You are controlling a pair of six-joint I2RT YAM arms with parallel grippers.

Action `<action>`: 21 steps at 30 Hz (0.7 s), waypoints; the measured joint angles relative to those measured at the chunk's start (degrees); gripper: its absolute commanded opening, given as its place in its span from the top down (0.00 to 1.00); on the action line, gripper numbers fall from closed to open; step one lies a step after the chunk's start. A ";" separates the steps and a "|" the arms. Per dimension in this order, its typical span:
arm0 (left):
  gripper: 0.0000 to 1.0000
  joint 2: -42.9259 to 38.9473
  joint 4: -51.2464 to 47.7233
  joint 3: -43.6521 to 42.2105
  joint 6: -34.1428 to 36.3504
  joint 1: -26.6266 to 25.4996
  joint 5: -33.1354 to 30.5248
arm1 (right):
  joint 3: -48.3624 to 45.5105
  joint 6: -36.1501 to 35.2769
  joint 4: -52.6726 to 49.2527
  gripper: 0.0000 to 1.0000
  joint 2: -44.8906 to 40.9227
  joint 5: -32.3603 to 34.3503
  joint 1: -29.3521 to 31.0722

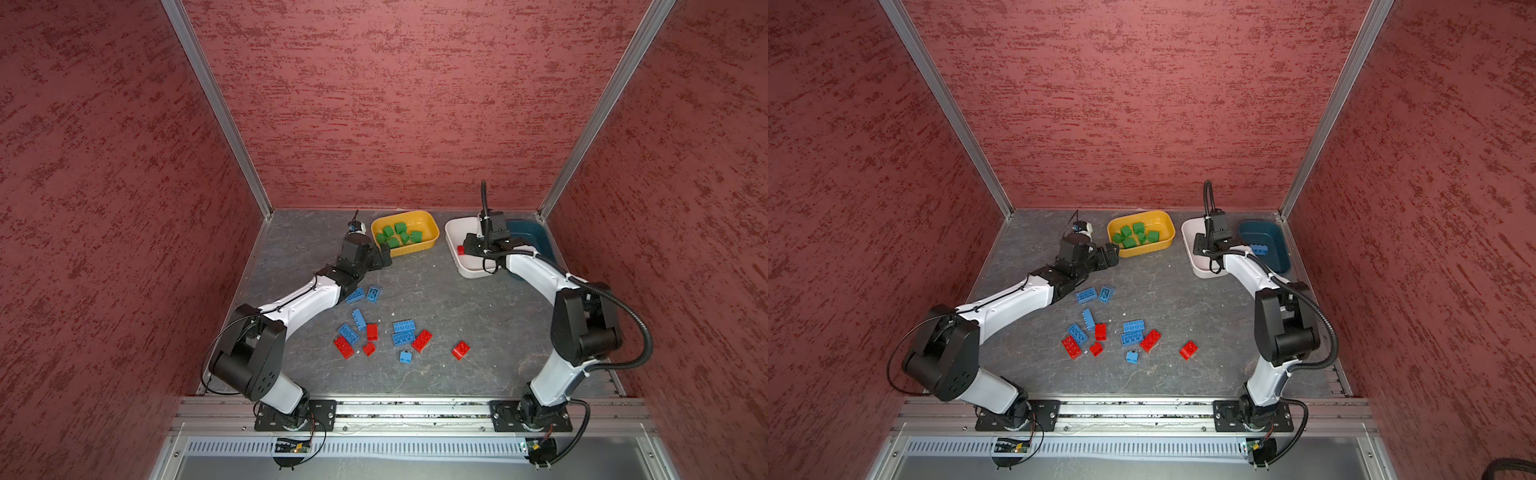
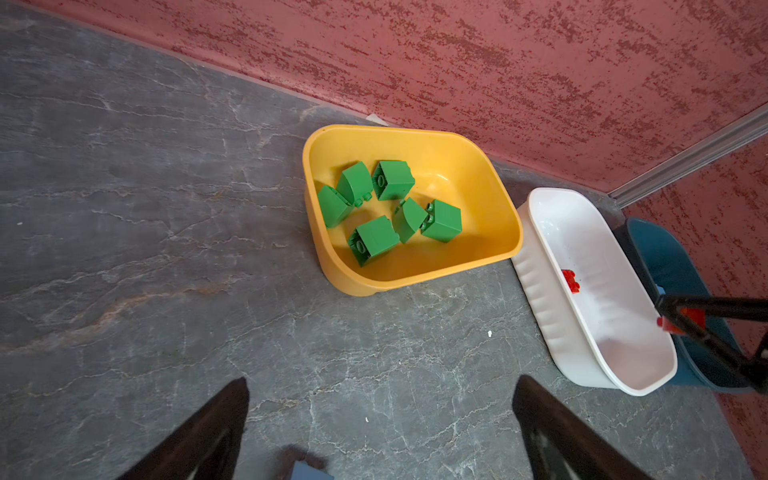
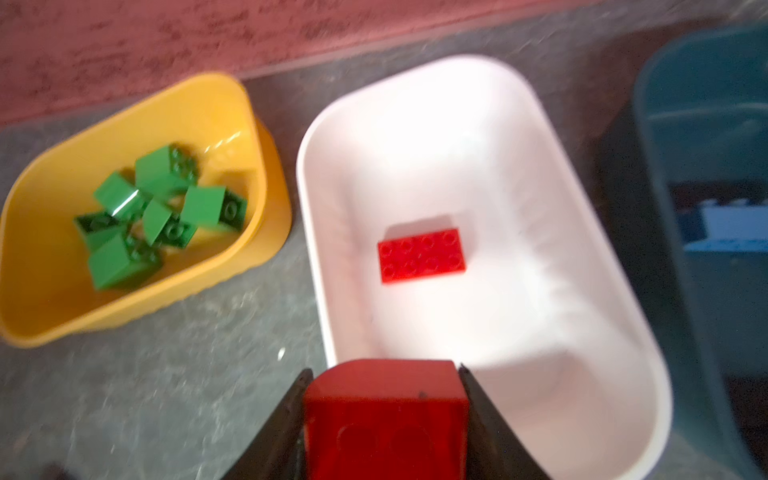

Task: Sort the legos into containers by color
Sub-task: 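Release the red brick into the white tub with the right gripper, then grasp a red 2x2 brick with the right gripper and lift it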

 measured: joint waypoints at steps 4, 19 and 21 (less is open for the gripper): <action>0.01 -0.09 -0.28 -0.04 -0.35 0.28 0.92 | 4.31 -0.24 -0.50 0.31 4.59 1.99 -0.28; 0.00 -1.90 2.58 -2.91 -0.26 0.28 3.45 | -18.25 4.92 -9.33 0.14 -23.30 -4.55 2.97; 0.01 -1.97 3.63 -3.32 -0.31 0.28 4.22 | -22.32 8.22 -11.21 0.13 -27.98 -6.05 5.35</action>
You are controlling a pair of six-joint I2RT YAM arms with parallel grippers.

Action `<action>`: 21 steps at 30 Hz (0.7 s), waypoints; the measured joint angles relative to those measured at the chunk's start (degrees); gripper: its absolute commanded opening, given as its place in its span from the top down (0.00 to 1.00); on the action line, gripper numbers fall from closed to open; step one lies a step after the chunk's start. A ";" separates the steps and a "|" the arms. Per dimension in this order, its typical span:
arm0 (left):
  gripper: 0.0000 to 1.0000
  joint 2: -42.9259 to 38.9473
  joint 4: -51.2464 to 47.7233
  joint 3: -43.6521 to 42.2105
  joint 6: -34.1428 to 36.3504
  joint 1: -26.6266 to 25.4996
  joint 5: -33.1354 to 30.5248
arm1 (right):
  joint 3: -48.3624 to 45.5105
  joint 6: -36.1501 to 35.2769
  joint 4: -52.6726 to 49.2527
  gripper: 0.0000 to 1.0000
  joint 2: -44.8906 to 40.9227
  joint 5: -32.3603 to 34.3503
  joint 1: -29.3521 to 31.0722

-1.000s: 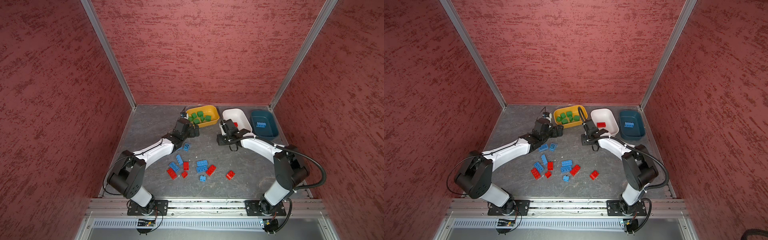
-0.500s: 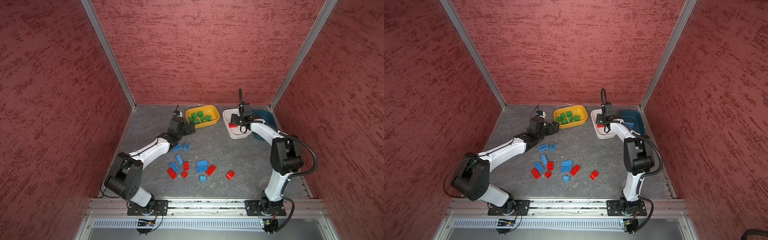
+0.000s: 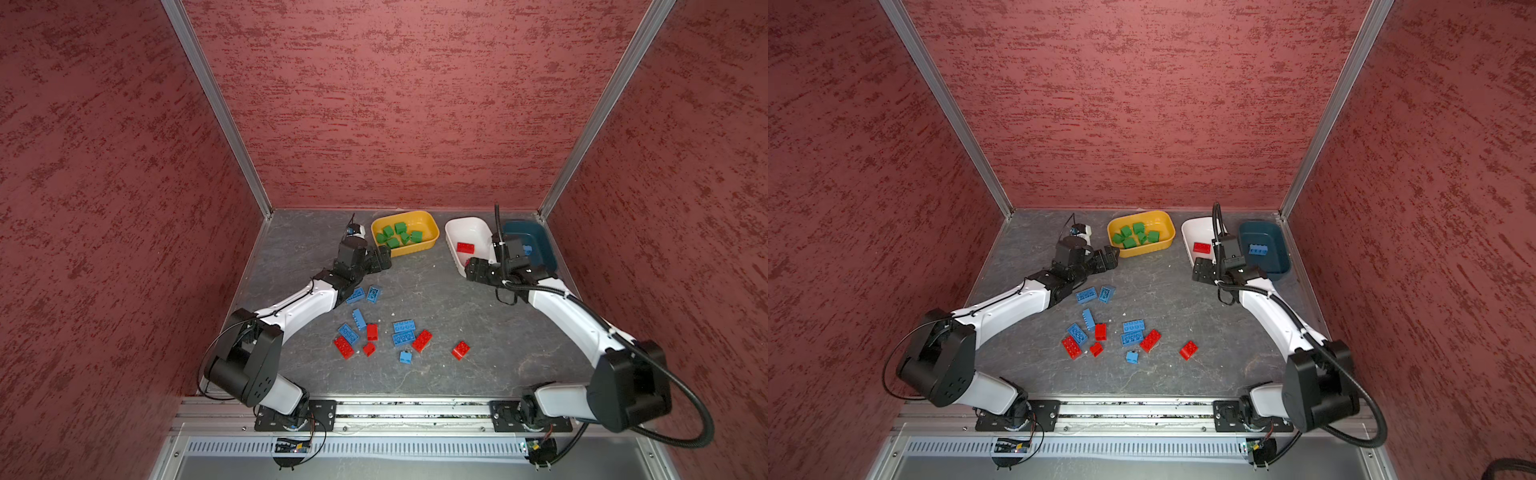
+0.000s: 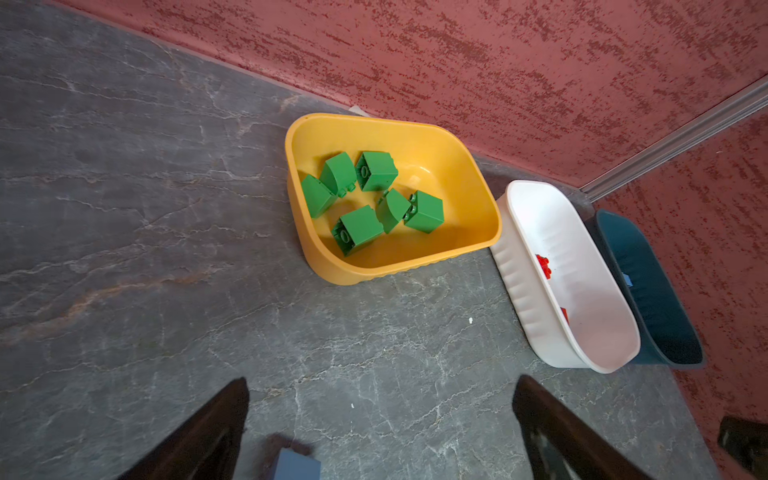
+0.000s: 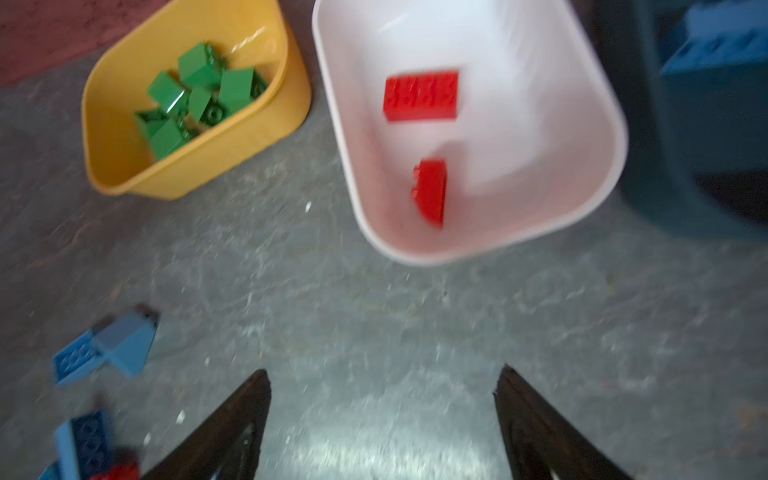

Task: Sort the legos into containers by color
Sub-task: 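Grasp a red 2x2 brick with the right gripper and lift it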

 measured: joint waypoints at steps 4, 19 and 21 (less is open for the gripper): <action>0.01 -0.15 2.43 -1.99 -0.31 0.00 1.49 | -6.84 7.98 -4.35 0.13 -6.43 -0.66 6.54; 0.01 -0.33 7.61 -7.91 -2.01 -0.09 5.53 | -23.19 34.01 -9.66 0.11 -15.87 -6.86 24.02; 0.01 -0.33 7.72 -7.91 -2.23 -0.09 5.53 | -23.19 35.01 -9.18 0.11 -14.56 -7.56 24.96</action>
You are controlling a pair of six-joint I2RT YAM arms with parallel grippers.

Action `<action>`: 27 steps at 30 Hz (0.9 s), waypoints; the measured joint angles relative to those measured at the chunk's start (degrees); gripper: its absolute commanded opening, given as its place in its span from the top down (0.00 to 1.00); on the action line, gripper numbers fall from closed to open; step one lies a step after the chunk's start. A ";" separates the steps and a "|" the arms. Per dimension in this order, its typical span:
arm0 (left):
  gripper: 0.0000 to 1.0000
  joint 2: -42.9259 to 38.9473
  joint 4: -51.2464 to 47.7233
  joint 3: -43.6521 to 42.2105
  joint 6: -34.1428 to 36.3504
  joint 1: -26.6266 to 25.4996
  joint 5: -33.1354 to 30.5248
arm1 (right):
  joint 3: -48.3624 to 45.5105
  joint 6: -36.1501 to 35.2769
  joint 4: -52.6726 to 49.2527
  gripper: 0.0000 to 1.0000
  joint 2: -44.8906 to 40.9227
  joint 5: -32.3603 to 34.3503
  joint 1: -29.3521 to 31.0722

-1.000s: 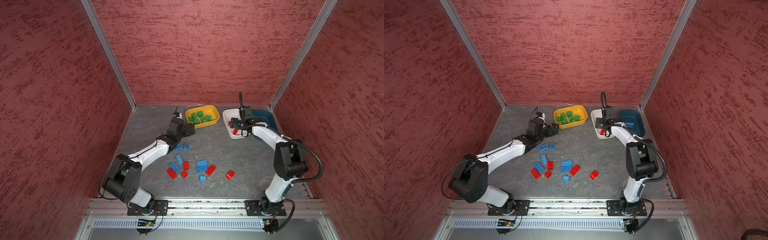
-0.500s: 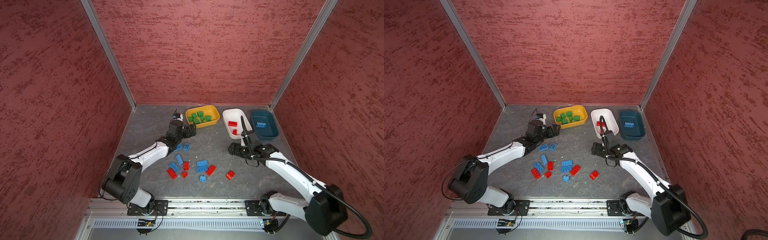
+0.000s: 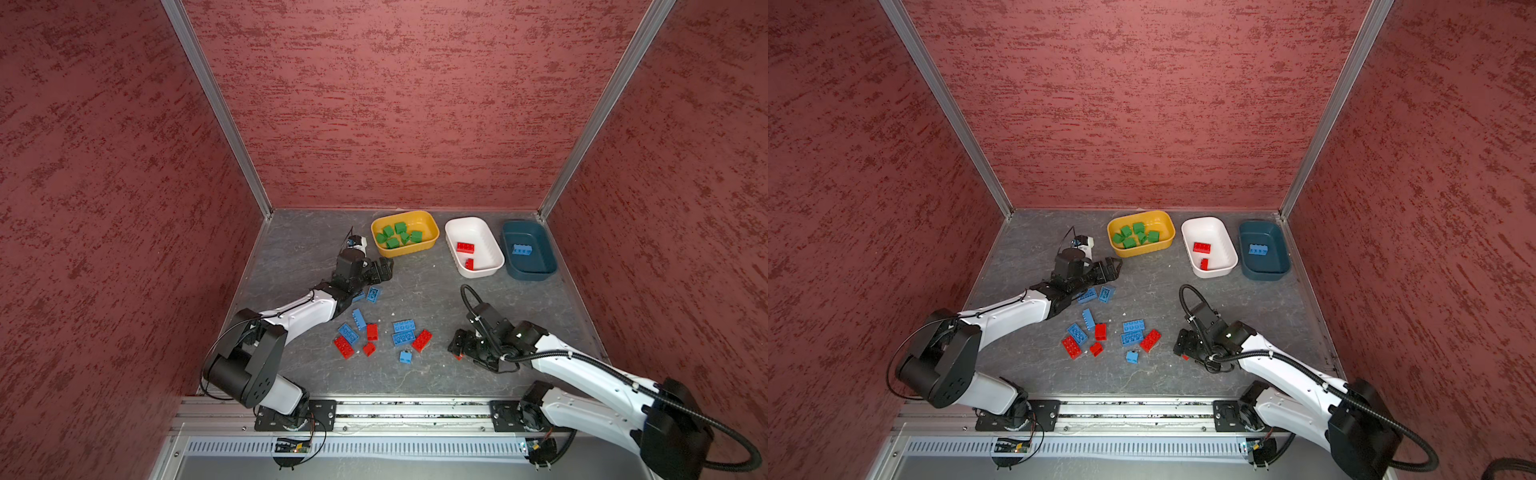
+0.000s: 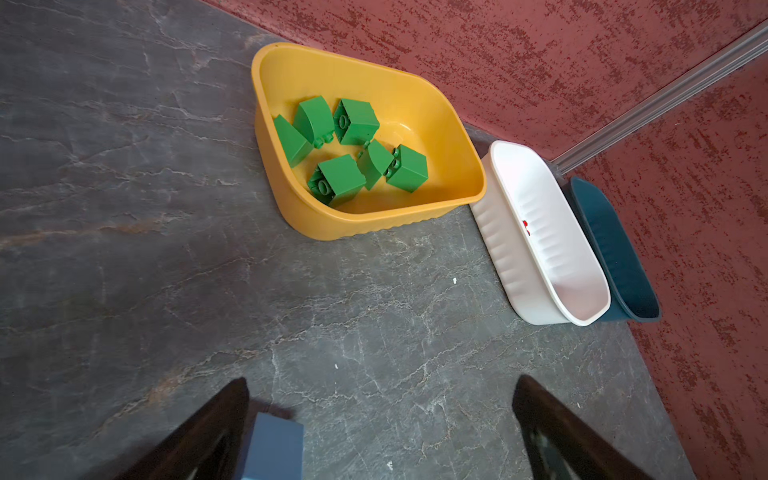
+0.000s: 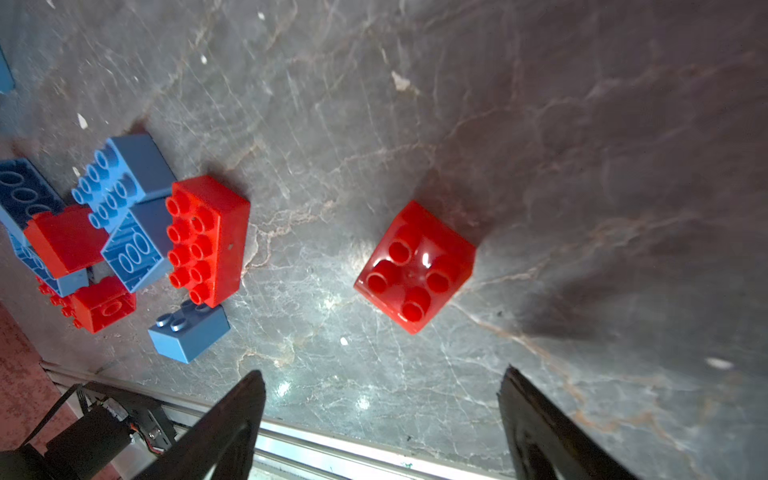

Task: Sort the legos into containers by color
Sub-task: 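Grasp a red 2x2 brick with the right gripper and lift it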

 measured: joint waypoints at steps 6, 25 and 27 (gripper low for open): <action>0.01 0.02 0.35 0.00 -0.70 0.04 0.02 | 0.04 0.63 3.65 0.11 6.60 -1.07 1.40; 0.00 1.92 0.92 0.35 -1.49 0.09 0.42 | 10.80 -6.05 4.85 0.41 21.79 8.66 1.97; 0.01 1.95 0.76 0.55 -1.40 0.17 0.42 | 12.02 -7.37 4.63 0.47 22.86 9.38 1.97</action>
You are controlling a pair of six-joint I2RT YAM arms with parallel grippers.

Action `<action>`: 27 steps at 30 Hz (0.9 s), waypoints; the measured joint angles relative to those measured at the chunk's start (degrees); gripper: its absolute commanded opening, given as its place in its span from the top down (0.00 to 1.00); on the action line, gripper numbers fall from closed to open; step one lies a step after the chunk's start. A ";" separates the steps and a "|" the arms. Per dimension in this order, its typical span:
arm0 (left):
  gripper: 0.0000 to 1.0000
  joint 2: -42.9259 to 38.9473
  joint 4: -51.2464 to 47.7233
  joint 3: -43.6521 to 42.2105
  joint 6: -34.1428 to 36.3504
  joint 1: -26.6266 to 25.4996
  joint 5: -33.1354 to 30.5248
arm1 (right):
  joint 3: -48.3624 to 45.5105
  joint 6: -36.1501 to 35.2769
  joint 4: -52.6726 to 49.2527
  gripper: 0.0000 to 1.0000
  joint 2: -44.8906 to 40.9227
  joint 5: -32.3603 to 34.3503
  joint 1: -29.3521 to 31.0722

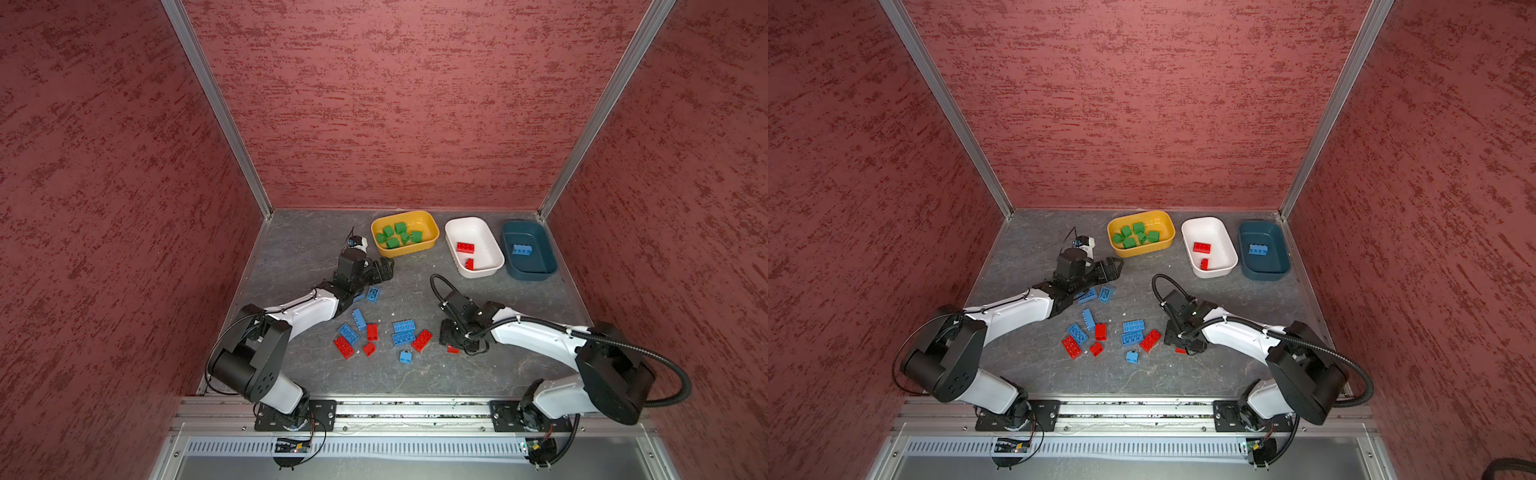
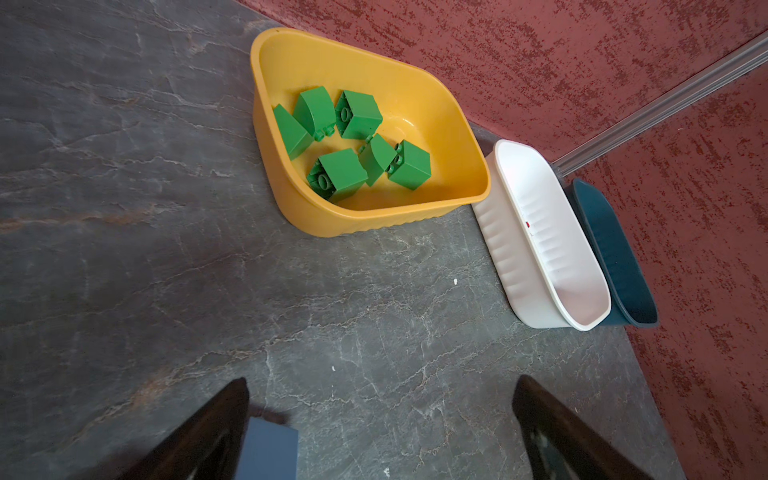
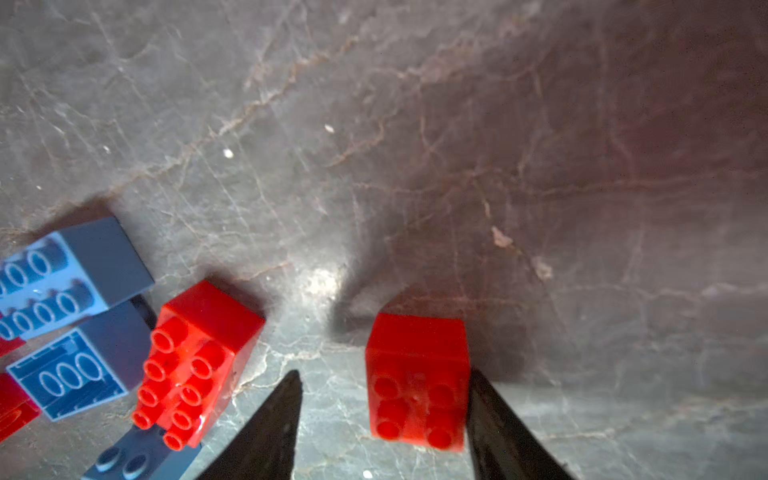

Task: Sort the legos into containers by color
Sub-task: 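Grasp a red 2x2 brick with the right gripper and lift it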

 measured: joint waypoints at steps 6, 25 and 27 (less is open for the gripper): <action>0.01 0.15 -0.48 1.33 0.04 0.11 0.00 | 0.76 -3.96 -0.07 0.58 2.84 0.15 0.22; 0.01 0.15 -6.54 6.29 2.16 0.00 -2.97 | 10.05 -20.92 0.76 0.74 -1.92 8.20 -10.08; 0.01 0.15 -7.80 6.97 2.16 0.00 -3.48 | 11.56 -22.51 3.58 0.74 -2.03 8.39 -13.62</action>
